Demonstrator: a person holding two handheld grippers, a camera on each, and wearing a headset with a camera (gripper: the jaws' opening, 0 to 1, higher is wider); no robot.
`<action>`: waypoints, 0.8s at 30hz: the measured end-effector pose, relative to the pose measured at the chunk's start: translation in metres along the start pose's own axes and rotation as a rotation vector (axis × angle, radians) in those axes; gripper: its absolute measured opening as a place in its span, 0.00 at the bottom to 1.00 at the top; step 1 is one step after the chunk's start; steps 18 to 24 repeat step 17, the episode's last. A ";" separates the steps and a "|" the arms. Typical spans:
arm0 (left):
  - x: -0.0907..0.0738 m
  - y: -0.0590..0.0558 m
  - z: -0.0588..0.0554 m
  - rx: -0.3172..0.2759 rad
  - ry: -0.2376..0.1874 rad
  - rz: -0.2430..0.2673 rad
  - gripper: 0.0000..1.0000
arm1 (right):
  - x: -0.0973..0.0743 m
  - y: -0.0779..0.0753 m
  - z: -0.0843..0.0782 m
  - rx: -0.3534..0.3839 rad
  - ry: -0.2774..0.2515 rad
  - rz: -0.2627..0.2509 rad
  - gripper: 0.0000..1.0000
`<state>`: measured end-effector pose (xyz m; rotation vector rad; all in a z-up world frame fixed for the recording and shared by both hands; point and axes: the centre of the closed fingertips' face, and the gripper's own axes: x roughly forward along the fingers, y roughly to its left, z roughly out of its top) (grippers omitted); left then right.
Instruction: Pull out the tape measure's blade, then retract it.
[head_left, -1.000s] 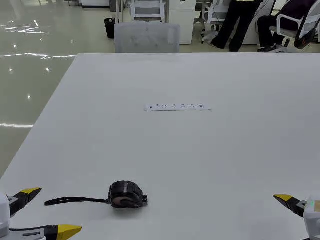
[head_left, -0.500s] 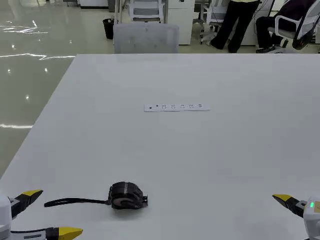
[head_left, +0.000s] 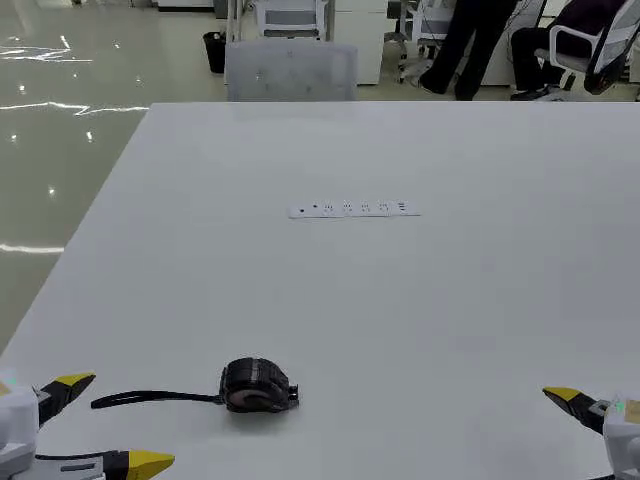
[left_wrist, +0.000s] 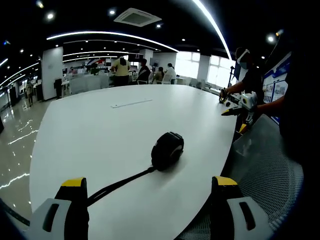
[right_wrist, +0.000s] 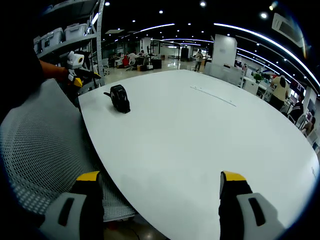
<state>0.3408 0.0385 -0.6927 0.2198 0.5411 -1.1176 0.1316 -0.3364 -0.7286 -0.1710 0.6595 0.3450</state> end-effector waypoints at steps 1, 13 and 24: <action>0.001 -0.001 0.001 -0.001 0.000 0.003 1.00 | 0.000 0.001 0.000 0.006 0.000 0.000 0.99; 0.004 -0.014 0.013 0.015 -0.038 0.026 1.00 | 0.000 -0.001 0.010 0.069 0.002 -0.001 1.00; 0.001 -0.010 0.008 -0.010 -0.044 0.046 1.00 | 0.000 -0.008 0.012 0.073 0.013 -0.026 1.00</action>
